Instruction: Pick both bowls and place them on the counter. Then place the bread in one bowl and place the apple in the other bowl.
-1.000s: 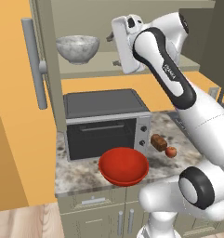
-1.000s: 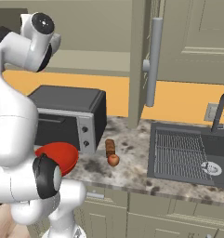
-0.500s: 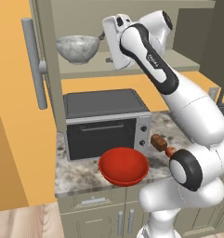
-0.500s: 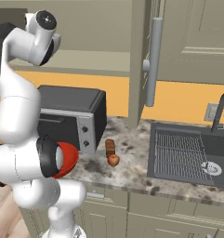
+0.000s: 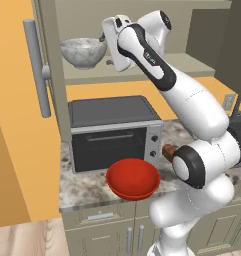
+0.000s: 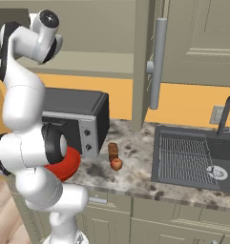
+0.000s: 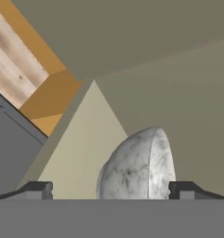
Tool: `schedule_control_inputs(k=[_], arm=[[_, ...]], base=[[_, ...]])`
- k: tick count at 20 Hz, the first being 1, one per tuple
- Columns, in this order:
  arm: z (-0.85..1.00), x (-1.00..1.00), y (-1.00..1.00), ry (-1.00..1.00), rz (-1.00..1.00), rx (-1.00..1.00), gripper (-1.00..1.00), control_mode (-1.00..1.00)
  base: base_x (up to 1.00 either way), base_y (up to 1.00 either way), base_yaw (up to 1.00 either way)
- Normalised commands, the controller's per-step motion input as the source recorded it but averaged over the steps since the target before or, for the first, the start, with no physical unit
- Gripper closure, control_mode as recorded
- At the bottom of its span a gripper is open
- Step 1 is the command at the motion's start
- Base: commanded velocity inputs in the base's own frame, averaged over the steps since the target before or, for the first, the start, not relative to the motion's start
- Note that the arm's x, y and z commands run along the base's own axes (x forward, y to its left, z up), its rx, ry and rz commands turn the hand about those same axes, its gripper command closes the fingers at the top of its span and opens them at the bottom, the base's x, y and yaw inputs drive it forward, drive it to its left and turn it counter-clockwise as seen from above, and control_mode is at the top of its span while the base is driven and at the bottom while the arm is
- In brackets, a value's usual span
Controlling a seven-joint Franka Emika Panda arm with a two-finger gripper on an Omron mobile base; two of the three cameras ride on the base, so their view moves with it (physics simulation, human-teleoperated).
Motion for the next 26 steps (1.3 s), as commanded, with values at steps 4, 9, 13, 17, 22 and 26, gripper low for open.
schedule_control_inputs(k=[4, 9, 13, 17, 22, 26], arm=[[-0.04, 0.41, 0.10, 0.00, 0.00, -0.02, -1.00, -1.00], [-0.06, 0.42, 0.11, 0.00, 0.00, -0.02, -1.00, -1.00], [-0.06, 0.38, 0.13, 0.00, 0.00, -0.03, -1.00, -1.00], [-0.05, 0.34, 0.16, 0.01, 0.00, -0.03, -1.00, -1.00], [-0.03, 0.33, 0.17, 0.00, 0.00, -0.03, -1.00, -1.00], [-0.10, 0.07, 0.21, 0.00, 0.00, -0.05, -1.00, -1.00]], base=[[0.00, 0.00, 0.00], [0.00, 0.00, 0.00], [0.00, 0.00, 0.00], [0.00, 0.00, 0.00], [0.00, 0.00, 0.00], [0.00, 0.00, 0.00]])
